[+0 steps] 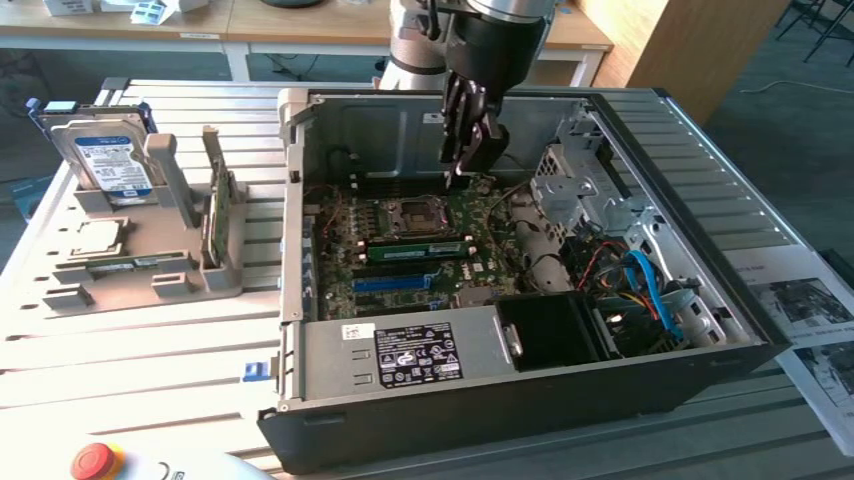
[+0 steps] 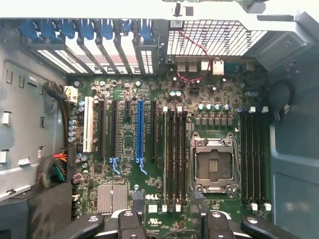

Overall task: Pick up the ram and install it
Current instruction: 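Insert the ram into the slot, then press down the ram until it locks into place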

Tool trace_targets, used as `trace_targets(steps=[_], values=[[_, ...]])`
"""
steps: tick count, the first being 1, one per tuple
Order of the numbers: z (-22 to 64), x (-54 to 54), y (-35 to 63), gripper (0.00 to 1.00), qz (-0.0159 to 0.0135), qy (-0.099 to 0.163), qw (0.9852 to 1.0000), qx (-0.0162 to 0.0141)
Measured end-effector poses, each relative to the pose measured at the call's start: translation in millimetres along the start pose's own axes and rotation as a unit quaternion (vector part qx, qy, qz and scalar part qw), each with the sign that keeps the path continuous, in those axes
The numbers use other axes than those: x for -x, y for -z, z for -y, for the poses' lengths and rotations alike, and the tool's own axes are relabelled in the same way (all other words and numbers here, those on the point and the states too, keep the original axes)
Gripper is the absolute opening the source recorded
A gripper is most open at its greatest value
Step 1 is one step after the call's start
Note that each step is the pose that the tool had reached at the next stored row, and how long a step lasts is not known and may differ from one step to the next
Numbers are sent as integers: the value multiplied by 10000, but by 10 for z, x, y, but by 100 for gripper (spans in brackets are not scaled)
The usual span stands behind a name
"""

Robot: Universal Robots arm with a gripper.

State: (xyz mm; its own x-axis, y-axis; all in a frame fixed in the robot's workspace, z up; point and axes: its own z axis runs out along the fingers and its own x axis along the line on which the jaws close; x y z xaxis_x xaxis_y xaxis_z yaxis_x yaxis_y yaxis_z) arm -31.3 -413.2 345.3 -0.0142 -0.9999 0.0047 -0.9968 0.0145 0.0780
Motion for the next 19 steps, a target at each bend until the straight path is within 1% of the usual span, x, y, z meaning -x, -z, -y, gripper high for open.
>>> trace_targets(steps=[15, 17, 18, 19], values=[[0, 0, 2, 49, 0, 0, 10000, 0], [0, 0, 3, 47, 0, 0, 10000, 0], [0, 0, 3, 41, 0, 0, 10000, 0], [0, 0, 3, 41, 0, 0, 10000, 0]])
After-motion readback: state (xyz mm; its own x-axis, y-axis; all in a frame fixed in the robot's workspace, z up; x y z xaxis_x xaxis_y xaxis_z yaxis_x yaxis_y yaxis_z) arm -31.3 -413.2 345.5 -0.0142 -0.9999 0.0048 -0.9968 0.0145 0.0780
